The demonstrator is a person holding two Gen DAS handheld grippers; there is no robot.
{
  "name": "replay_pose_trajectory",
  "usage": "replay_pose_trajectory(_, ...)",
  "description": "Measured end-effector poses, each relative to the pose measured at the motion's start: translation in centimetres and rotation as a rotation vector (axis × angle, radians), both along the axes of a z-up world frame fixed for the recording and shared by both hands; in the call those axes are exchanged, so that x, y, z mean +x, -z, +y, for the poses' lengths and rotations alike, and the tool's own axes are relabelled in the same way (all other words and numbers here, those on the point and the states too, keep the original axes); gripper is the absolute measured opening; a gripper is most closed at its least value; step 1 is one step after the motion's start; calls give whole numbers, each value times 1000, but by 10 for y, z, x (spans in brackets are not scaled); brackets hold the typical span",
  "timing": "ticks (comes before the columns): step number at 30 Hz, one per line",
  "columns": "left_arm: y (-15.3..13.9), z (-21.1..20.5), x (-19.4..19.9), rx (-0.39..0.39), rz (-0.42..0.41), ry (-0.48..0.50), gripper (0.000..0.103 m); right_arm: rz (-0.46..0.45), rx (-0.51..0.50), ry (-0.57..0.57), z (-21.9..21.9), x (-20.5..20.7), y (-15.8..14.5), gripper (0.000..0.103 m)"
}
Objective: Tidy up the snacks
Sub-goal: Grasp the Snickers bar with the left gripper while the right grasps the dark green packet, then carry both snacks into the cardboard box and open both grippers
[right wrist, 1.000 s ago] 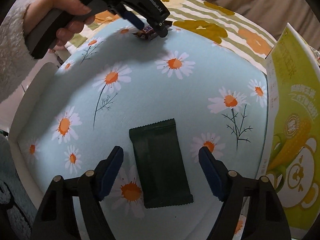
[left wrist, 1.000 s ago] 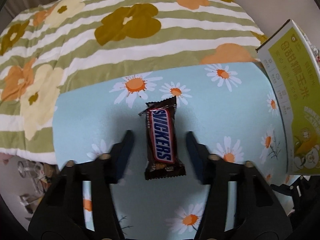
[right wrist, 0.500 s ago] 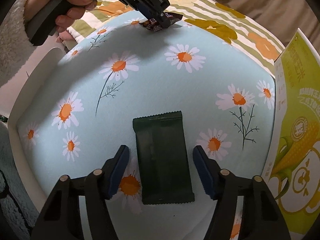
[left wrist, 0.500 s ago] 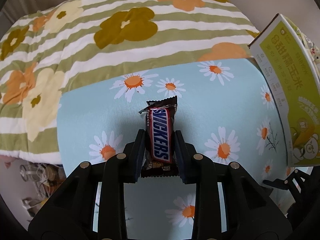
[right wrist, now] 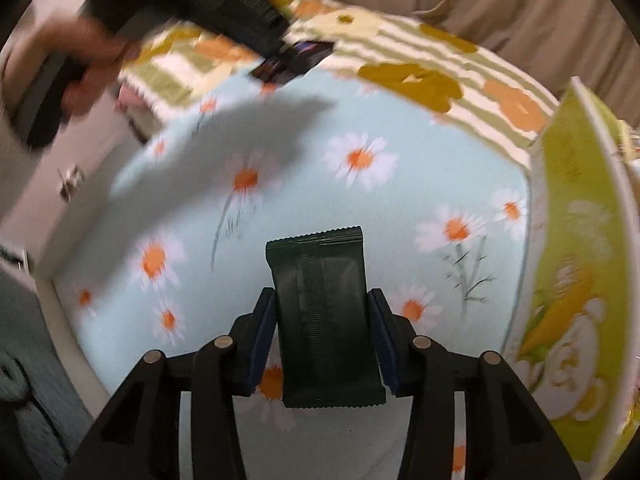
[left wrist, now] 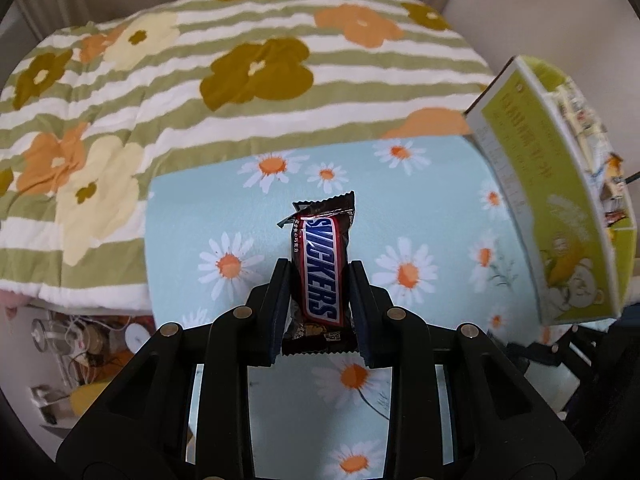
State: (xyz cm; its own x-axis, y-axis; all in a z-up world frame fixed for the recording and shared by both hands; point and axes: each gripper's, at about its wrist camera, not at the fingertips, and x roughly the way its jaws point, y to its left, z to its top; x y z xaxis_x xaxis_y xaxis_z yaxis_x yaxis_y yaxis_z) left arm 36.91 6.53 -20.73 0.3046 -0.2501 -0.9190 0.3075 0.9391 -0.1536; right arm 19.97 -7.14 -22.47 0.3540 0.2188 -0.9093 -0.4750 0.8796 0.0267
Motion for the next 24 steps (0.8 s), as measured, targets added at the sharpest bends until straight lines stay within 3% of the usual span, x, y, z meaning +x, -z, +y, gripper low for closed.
replay_pose_trajectory(8,-76,-11,-21,-71,-130,57,26,-124,76,143,-12,10,-85,42)
replay_pose_trajectory(14,-125,-43,-34,-144,-194,135,26,-199,112,277,-47,12,-140,42)
replay_pose_trajectory(20,-147,-97,-52,-171,-216,172,26,-254,107,378,-112,10,-170,42)
replay_pose_trajectory(24,-152,-142,-66,-176,-234,166,26,-272,101,386,-157,11,-177,42)
